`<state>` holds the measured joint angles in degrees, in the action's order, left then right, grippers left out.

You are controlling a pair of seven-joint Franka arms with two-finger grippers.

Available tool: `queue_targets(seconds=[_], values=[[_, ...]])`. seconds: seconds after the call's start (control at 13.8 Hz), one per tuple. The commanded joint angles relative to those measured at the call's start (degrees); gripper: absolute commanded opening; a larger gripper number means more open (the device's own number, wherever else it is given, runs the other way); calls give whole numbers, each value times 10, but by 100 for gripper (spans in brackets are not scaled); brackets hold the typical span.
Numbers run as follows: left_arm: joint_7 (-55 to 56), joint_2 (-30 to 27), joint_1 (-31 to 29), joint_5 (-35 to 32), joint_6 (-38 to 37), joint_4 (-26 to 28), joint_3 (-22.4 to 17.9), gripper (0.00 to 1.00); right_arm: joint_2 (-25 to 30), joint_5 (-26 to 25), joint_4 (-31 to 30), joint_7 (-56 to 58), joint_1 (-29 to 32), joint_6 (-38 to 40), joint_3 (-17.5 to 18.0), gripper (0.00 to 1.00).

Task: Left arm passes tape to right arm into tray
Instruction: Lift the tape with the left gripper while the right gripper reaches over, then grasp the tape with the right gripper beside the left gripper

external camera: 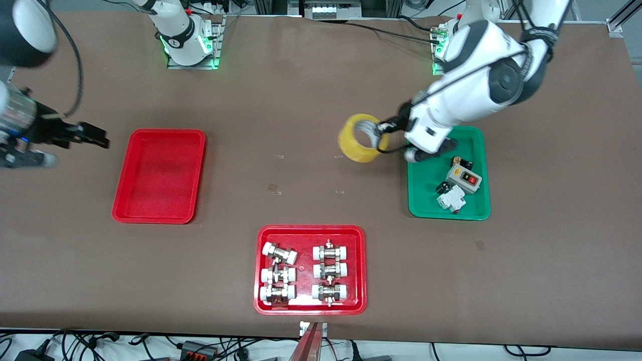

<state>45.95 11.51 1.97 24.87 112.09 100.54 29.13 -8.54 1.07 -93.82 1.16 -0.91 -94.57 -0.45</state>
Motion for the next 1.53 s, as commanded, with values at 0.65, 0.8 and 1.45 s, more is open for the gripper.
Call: queue_targets(seconds=[0.65,0.8,1.45], values=[[179,74,137,12,264,-62,39,2,-31,292,15,63,-29,11,4,100],[190,74,136,11,264,-65,39,2,-32,346,23,96,-39,32,4,100],[198,72,135,11,263,-67,39,2,-79,453,78,120,-144,33,4,100]])
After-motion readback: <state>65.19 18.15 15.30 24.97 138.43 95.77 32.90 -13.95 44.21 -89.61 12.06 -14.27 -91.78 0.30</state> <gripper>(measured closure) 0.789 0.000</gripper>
